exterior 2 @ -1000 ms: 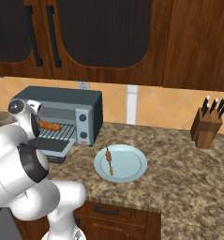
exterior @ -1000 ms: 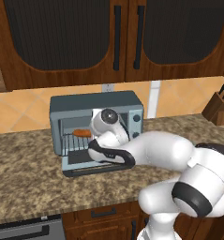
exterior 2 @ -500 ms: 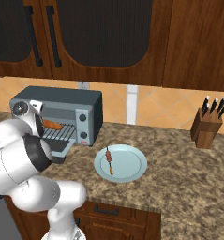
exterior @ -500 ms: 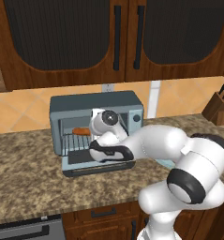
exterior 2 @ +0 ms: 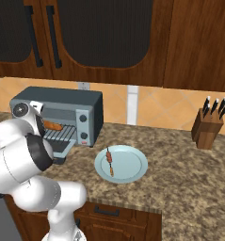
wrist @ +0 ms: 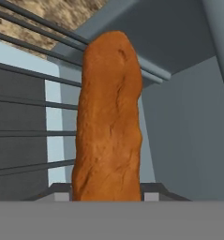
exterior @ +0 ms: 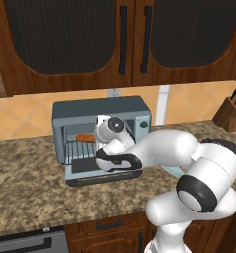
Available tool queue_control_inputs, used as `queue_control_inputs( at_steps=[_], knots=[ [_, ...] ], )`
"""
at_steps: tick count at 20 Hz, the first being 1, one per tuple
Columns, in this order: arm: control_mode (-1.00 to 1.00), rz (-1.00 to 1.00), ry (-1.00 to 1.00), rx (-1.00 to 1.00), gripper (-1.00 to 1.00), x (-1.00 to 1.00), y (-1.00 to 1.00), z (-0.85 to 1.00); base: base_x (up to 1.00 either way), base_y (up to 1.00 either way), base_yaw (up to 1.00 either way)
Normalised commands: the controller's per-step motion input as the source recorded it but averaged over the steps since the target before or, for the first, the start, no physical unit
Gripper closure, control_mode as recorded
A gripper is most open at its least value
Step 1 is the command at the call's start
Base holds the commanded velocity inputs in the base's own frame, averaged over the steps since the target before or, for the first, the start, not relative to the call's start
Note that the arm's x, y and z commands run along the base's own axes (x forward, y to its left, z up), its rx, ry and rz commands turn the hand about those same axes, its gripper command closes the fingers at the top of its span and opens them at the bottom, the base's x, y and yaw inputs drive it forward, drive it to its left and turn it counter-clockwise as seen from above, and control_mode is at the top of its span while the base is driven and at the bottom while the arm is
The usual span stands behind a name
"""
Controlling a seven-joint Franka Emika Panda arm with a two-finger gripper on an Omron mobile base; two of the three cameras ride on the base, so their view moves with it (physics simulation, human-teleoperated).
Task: Pick up the kebab skewer and baguette bread, and place them inside the toaster oven. Close the toaster oven door and start by setting the timer.
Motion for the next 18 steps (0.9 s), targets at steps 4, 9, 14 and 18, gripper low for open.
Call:
queue_control_inputs(
  at_steps=[4, 9, 14, 18],
  knots=[
    [-1.00, 0.00, 0.00, 0.00, -1.00, 0.00, 0.09, -0.43, 0.00, 0.00, 0.00],
    [-1.00, 0.00, 0.00, 0.00, -1.00, 0.00, 0.02, -0.38, 0.00, 0.00, 0.00],
    [-1.00, 0.00, 0.00, 0.00, -1.00, 0.00, 0.00, -0.34, 0.00, 0.00, 0.00],
    [-1.00, 0.00, 0.00, 0.01, -1.00, -0.25, 0.00, -0.04, 0.00, 0.00, 0.00]
  ],
)
